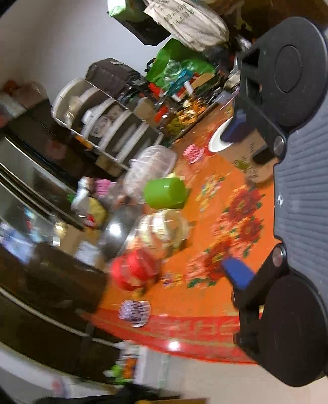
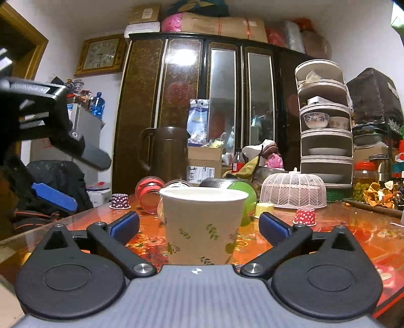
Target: Flip cup upright
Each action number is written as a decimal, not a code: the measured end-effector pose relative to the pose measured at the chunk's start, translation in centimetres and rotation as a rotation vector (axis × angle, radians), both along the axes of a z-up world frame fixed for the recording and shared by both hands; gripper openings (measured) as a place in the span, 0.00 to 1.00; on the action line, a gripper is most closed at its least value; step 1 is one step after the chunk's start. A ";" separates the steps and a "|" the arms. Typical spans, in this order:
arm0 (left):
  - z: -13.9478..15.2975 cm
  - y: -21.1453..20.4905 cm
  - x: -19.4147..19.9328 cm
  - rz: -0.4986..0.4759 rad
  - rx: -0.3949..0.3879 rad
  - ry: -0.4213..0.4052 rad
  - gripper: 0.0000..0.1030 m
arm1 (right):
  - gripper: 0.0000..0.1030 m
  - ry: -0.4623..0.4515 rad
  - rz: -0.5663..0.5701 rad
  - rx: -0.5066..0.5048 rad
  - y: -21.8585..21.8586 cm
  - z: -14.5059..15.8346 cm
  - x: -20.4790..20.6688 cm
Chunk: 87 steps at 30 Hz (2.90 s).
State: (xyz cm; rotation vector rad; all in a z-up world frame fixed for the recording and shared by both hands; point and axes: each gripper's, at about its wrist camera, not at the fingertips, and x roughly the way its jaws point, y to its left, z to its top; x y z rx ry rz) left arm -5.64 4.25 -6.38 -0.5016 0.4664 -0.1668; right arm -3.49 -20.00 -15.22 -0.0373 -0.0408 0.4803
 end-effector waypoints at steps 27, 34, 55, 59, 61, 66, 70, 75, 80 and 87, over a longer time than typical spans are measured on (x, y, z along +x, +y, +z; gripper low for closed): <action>6.5 -9.2 -1.2 -0.170 0.380 0.113 1.00 | 0.99 0.536 0.129 -0.052 -8.4 10.7 0.7; 6.5 -9.1 -1.1 -0.165 0.382 0.128 1.00 | 0.99 0.547 0.144 -0.039 -8.7 10.7 0.7; 5.8 -8.9 -0.3 -0.162 0.375 0.155 1.00 | 0.99 0.541 0.143 -0.040 -8.6 10.5 0.8; 5.8 -9.0 -0.3 -0.163 0.376 0.158 1.00 | 0.99 0.539 0.145 -0.038 -8.7 10.5 0.9; 5.8 -9.0 -0.3 -0.164 0.376 0.160 1.00 | 0.99 0.539 0.144 -0.037 -8.7 10.5 0.9; 5.7 -9.0 -0.3 -0.162 0.375 0.163 1.00 | 0.99 0.538 0.145 -0.031 -8.8 10.5 0.9; 5.6 -9.1 -0.2 -0.163 0.377 0.168 1.00 | 0.99 0.534 0.149 -0.029 -8.8 10.6 0.8; 5.5 -9.3 -0.2 -0.166 0.381 0.171 1.00 | 0.99 0.535 0.149 -0.028 -8.9 10.5 0.9; 5.5 -9.3 -0.1 -0.164 0.380 0.173 1.00 | 0.99 0.533 0.149 -0.025 -9.0 10.5 0.9; 5.4 -9.2 -0.1 -0.163 0.381 0.174 1.00 | 0.99 0.533 0.150 -0.025 -8.9 10.6 0.8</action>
